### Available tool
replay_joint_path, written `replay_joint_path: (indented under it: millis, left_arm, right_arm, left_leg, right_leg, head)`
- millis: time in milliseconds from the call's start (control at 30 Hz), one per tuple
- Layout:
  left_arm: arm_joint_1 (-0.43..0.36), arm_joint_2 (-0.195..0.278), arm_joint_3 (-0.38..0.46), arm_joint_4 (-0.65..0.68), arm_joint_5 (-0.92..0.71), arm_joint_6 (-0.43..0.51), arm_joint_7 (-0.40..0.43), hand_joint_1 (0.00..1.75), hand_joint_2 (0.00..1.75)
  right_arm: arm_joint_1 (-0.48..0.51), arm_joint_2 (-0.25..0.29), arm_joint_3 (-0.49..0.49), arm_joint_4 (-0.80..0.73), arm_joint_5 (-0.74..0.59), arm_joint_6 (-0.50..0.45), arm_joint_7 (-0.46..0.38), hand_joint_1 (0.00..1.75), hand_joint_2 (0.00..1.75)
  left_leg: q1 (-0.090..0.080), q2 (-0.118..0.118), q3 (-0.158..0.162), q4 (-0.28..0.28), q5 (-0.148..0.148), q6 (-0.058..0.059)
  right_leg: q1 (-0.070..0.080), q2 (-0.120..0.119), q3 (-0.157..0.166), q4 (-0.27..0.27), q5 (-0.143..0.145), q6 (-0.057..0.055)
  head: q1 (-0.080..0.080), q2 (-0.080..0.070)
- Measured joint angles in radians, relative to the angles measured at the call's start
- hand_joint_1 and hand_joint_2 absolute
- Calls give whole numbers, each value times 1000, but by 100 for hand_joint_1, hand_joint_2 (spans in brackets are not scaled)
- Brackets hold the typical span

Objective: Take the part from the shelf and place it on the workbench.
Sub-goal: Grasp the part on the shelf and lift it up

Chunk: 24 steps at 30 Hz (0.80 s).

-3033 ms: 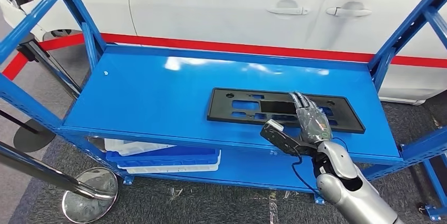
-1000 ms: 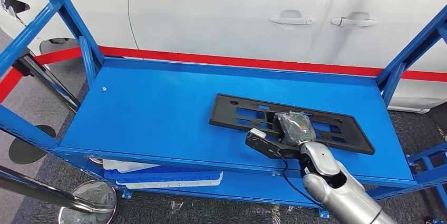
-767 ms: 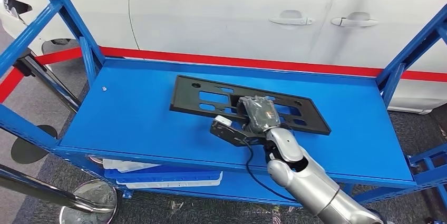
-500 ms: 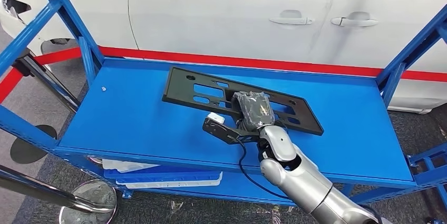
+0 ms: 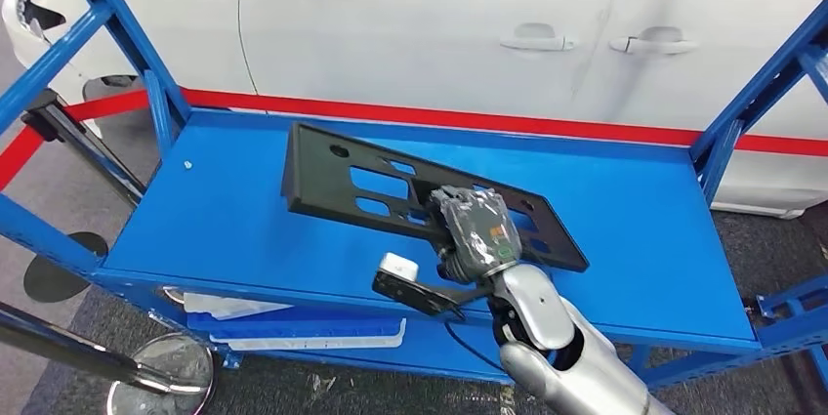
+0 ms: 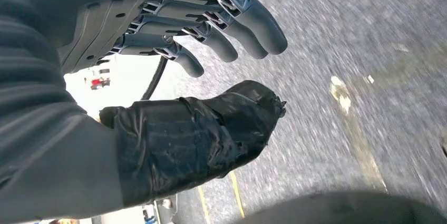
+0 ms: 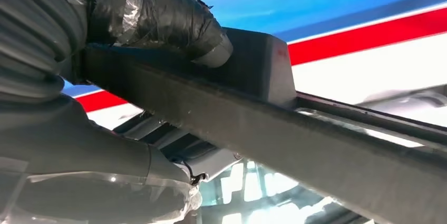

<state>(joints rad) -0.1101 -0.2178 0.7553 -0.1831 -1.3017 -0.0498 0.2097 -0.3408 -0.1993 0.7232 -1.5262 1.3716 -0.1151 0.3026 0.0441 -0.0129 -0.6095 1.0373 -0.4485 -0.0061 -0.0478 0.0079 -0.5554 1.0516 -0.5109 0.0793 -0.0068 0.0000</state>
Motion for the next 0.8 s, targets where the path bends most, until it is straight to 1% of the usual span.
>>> replay_joint_path:
  millis: [33,67,100,133,167,200,267,300,333,367,400,433,467,500,533,600,633,667,700,733,767,800]
  left_arm:
    - [1,1,0,0,0,0,0,0,175]
    - [3,1,0,0,0,0,1,0,175]
    - [5,1,0,0,0,-1,1,0,175]
    - [6,1,0,0,0,-3,2,0,175]
    - [6,2,0,0,1,-5,3,0,175]
    - [5,3,0,0,2,-7,3,0,175]
    - [4,5,0,0,5,-11,5,0,175]
    - [4,7,0,0,6,-12,6,0,175]
    - [4,7,0,0,7,-12,6,0,175]
    - [3,8,0,0,7,-12,6,0,175]
    - [3,8,0,0,7,-13,7,0,175]
    - [1,9,0,0,6,-13,8,0,175]
    - [-1,12,0,0,5,-14,8,0,175]
    - [-4,15,0,0,4,-15,8,0,175]
    - [-7,17,0,0,2,-15,6,0,175]
    - [-9,18,0,0,-1,-16,1,0,175]
    - [-9,17,0,0,-3,-17,-2,0,175]
    - [-9,16,0,1,-5,-17,-4,0,175]
    - [-8,15,-1,1,-6,-18,-4,0,175]
    - [-8,15,-1,1,-7,-19,-5,0,175]
    - [-8,15,-1,1,-10,-19,-5,0,175]
    - [-8,15,-1,1,-12,-19,-5,0,175]
  right_arm:
    - [16,-20,-10,-30,-7,6,-1,175,175]
    - [29,-37,-18,-55,-12,10,-2,175,175]
    - [40,-52,-25,-76,-14,13,-2,175,175]
    - [48,-64,-31,-94,-16,15,-2,175,175]
    - [54,-73,-34,-112,-17,16,-3,175,175]
    - [57,-80,-36,-129,-17,17,-4,175,175]
    - [61,-92,-40,-156,-17,18,-7,175,175]
    - [64,-97,-41,-165,-17,18,-8,175,175]
    - [67,-102,-41,-173,-17,18,-9,175,175]
    - [69,-106,-42,-180,-18,18,-9,175,175]
    - [71,-110,-42,-188,-18,18,-10,175,175]
    - [72,-114,-42,-198,-18,18,-10,175,175]
    - [73,-118,-42,-207,-17,17,-11,175,175]
    - [73,-122,-42,-215,-16,17,-11,175,175]
    - [73,-125,-42,-222,-13,16,-12,175,175]
    - [75,-131,-42,-236,-4,16,-12,175,175]
    - [76,-136,-42,-244,2,16,-11,175,175]
    - [77,-141,-42,-254,8,16,-9,175,175]
    - [78,-148,-42,-264,15,17,-8,175,175]
    - [79,-153,-42,-274,23,17,-6,175,175]
    - [82,-157,-42,-283,30,16,-4,175,175]
    - [86,-162,-41,-291,35,16,-3,175,175]
  left_leg:
    - [-2,-1,-5,5,0,-8]
    - [-2,-1,-8,7,3,-16]
    - [-1,0,-11,4,7,-22]
    - [1,2,-17,9,1,-26]
    - [2,4,-27,28,-18,-28]
    - [2,7,-43,66,-51,-29]
    - [-4,10,-83,192,-135,-26]
    - [-8,10,-97,250,-165,-23]
    - [-13,10,-96,279,-176,-17]
    - [-20,9,-77,268,-170,-7]
    - [-28,9,-39,219,-149,8]
    - [-39,9,9,144,-128,27]
    - [-48,10,52,76,-112,45]
    - [-55,11,79,25,-100,59]
    - [-61,11,92,-2,-94,67]
    - [-66,11,89,-16,-76,69]
    - [-64,13,89,-27,-64,67]
    - [-60,16,87,-39,-49,68]
    - [-56,19,83,-51,-35,69]
    - [-53,22,76,-56,-23,69]
    - [-52,22,64,-56,-15,71]
    - [-51,22,51,-53,-7,70]
  right_leg:
    - [4,4,-2,-2,-4,-10]
    - [7,7,-7,2,0,-26]
    - [8,7,-13,6,4,-39]
    - [8,8,-20,8,10,-50]
    - [8,8,-28,8,17,-61]
    - [9,7,-37,7,24,-70]
    - [17,4,-52,8,35,-82]
    - [22,3,-58,8,40,-85]
    - [29,1,-64,9,45,-89]
    - [36,1,-70,9,49,-91]
    - [43,1,-75,8,54,-94]
    - [47,1,-79,8,60,-96]
    - [52,0,-83,7,65,-96]
    - [51,-1,-85,5,71,-93]
    - [49,-3,-87,2,78,-89]
    - [44,-6,-89,-6,91,-77]
    - [44,-6,-90,-7,91,-72]
    - [44,-6,-93,-1,78,-66]
    - [45,-5,-101,23,46,-60]
    - [42,-4,-113,67,1,-55]
    - [39,-4,-127,125,-47,-48]
    - [34,-4,-139,185,-81,-42]
  head:
    - [0,0]
    - [1,0]
    - [-2,0]
    - [-4,0]
    - [-6,0]
    - [-8,0]
    - [-11,0]
    - [-11,0]
    - [-11,0]
    - [-10,0]
    - [-10,0]
    - [-10,0]
    - [-8,0]
    - [-7,0]
    - [-7,0]
    - [-8,0]
    - [-9,0]
    - [-7,0]
    - [-4,0]
    - [-1,0]
    - [1,0]
    - [2,0]
